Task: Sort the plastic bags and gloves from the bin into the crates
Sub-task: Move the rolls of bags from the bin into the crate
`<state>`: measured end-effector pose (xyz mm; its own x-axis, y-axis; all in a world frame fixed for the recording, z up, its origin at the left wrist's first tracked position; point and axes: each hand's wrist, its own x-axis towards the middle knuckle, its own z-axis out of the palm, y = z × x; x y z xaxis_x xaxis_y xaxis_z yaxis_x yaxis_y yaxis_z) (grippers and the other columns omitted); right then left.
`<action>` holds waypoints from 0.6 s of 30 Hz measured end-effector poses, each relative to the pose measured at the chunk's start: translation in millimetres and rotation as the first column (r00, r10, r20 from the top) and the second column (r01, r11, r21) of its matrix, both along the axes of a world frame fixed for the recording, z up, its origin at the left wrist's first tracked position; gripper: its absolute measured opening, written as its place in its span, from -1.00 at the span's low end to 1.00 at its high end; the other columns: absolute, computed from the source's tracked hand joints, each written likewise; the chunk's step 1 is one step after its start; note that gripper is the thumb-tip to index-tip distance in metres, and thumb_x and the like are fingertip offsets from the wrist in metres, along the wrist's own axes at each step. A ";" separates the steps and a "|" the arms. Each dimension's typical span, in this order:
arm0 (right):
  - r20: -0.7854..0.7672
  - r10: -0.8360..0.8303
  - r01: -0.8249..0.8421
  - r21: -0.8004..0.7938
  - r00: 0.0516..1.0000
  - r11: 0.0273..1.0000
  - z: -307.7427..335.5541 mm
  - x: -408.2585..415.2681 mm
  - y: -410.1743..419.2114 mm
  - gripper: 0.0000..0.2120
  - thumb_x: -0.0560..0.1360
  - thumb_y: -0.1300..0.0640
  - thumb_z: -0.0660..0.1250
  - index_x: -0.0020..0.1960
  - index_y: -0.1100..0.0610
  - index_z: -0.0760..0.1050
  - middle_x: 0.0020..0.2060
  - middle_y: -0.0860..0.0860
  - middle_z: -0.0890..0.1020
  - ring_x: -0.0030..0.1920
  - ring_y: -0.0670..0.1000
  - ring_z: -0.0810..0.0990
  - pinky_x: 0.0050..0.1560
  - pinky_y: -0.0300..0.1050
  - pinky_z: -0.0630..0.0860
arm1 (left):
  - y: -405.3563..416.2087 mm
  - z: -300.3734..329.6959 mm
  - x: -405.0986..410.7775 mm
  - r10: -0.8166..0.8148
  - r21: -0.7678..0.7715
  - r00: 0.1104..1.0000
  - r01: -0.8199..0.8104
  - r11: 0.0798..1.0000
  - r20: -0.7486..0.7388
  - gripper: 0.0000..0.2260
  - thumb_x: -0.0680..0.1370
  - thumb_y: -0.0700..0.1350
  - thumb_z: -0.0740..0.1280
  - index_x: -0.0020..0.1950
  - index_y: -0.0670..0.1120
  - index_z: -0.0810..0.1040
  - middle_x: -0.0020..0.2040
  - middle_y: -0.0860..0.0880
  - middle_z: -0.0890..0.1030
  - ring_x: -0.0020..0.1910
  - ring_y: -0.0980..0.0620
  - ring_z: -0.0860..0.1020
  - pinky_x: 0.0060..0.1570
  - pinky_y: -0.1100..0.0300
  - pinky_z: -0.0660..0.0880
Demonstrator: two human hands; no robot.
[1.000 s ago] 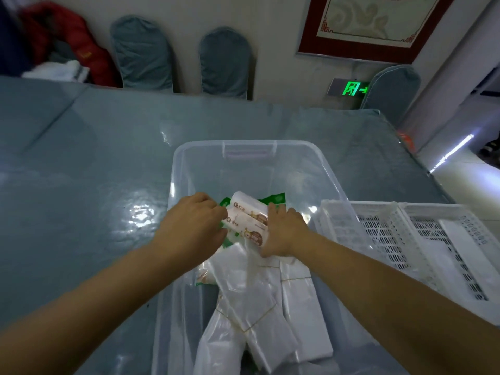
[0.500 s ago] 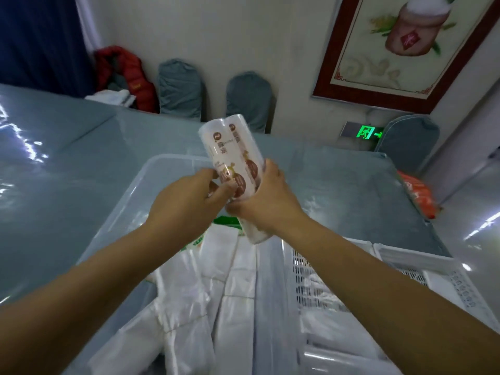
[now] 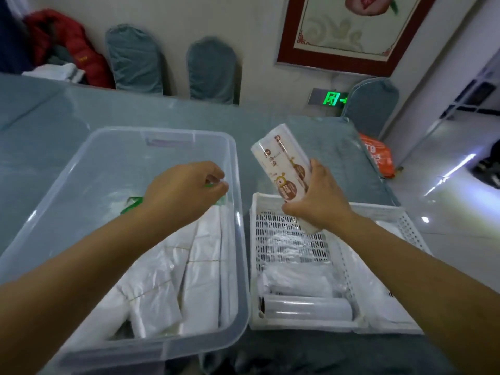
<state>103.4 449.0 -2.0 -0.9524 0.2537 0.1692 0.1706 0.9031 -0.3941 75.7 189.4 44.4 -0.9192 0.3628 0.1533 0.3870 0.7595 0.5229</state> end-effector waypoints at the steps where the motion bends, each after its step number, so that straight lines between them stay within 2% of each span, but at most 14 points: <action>1: 0.040 -0.005 0.005 0.018 0.999 1.000 -10.4 3.8 10.7 -0.07 -0.01 -0.25 0.44 0.25 -0.01 0.15 -0.01 -0.01 0.39 -0.07 0.01 0.47 -0.15 0.00 0.57 | 3.4 -5.3 3.4 -0.008 -0.006 1.000 0.009 1.000 0.021 -0.75 0.47 0.09 0.27 0.10 0.08 0.55 0.05 0.08 0.64 -0.05 0.04 0.55 -0.05 0.14 0.44; 3: 0.121 -0.013 0.004 0.070 0.993 0.998 -31.2 9.9 31.6 -0.03 -0.01 -0.24 0.44 0.29 0.02 0.14 -0.01 0.02 0.41 -0.09 0.03 0.47 -0.13 0.01 0.57 | 11.3 -13.6 9.4 -0.031 -0.033 0.999 0.032 0.999 0.032 -0.77 0.47 0.10 0.28 0.08 0.09 0.57 0.05 0.10 0.64 -0.03 0.03 0.56 -0.03 0.14 0.45; 5: 0.197 0.010 -0.040 0.148 0.980 0.988 -51.2 12.8 51.3 -0.02 0.00 -0.24 0.42 0.30 0.01 0.10 0.00 0.05 0.42 -0.11 0.03 0.44 -0.16 -0.07 0.50 | 20.6 -18.3 12.6 -0.049 -0.072 0.999 0.050 0.996 0.020 -0.76 0.48 0.10 0.27 0.10 0.09 0.56 0.08 0.09 0.63 -0.02 0.02 0.55 -0.03 0.14 0.46; 8: 0.316 0.096 -0.186 0.266 0.944 0.946 -77.3 9.1 78.2 -0.02 0.03 -0.24 0.39 0.32 0.04 0.08 0.03 0.07 0.43 -0.11 0.02 0.38 -0.15 -0.11 0.41 | 37.9 -21.2 12.9 -0.054 -0.112 0.999 0.054 0.992 -0.002 -0.75 0.50 0.08 0.26 0.12 0.07 0.57 0.09 0.05 0.62 0.01 0.01 0.55 0.01 0.13 0.47; 10: 0.404 0.155 -0.300 0.325 0.902 0.897 -92.0 -0.2 93.4 0.00 0.05 -0.28 0.35 0.36 0.08 0.07 0.11 0.11 0.43 -0.01 0.07 0.42 -0.04 -0.05 0.45 | 52.3 -24.0 12.4 -0.033 -0.122 0.999 0.033 0.992 0.000 -0.75 0.50 0.07 0.26 0.12 0.05 0.57 0.08 0.04 0.62 0.02 0.01 0.53 0.03 0.11 0.47; 12: 0.472 0.208 -0.391 0.331 0.857 0.859 -106.3 -13.8 104.7 0.06 0.08 -0.33 0.28 0.43 0.11 0.02 0.22 0.15 0.39 0.16 0.14 0.41 0.15 0.04 0.42 | 68.0 -28.0 10.7 -0.003 -0.124 1.000 0.000 0.992 -0.023 -0.75 0.50 0.05 0.27 0.14 0.05 0.56 0.10 0.01 0.61 0.07 0.01 0.49 0.05 0.13 0.42; 14: 0.513 0.263 -0.466 0.322 0.817 0.824 -119.4 -29.2 111.1 0.09 0.09 -0.34 0.30 0.46 0.12 -0.02 0.27 0.16 0.36 0.23 0.16 0.37 0.27 0.07 0.35 | 82.6 -31.4 8.2 0.028 -0.122 0.999 -0.032 0.992 -0.034 -0.74 0.49 0.04 0.28 0.15 0.05 0.55 0.11 0.00 0.59 0.12 0.02 0.46 0.06 0.16 0.37; 18: 0.489 0.396 -0.572 0.287 0.778 0.769 -144.2 -56.6 119.9 0.09 0.06 -0.30 0.38 0.42 0.07 -0.02 0.23 0.12 0.40 0.18 0.14 0.40 0.21 0.06 0.38 | 104.6 -39.3 6.9 0.053 -0.130 0.998 -0.047 0.990 0.042 -0.65 0.45 0.15 0.22 0.18 0.09 0.52 0.16 0.07 0.55 0.21 0.10 0.38 0.11 0.17 0.36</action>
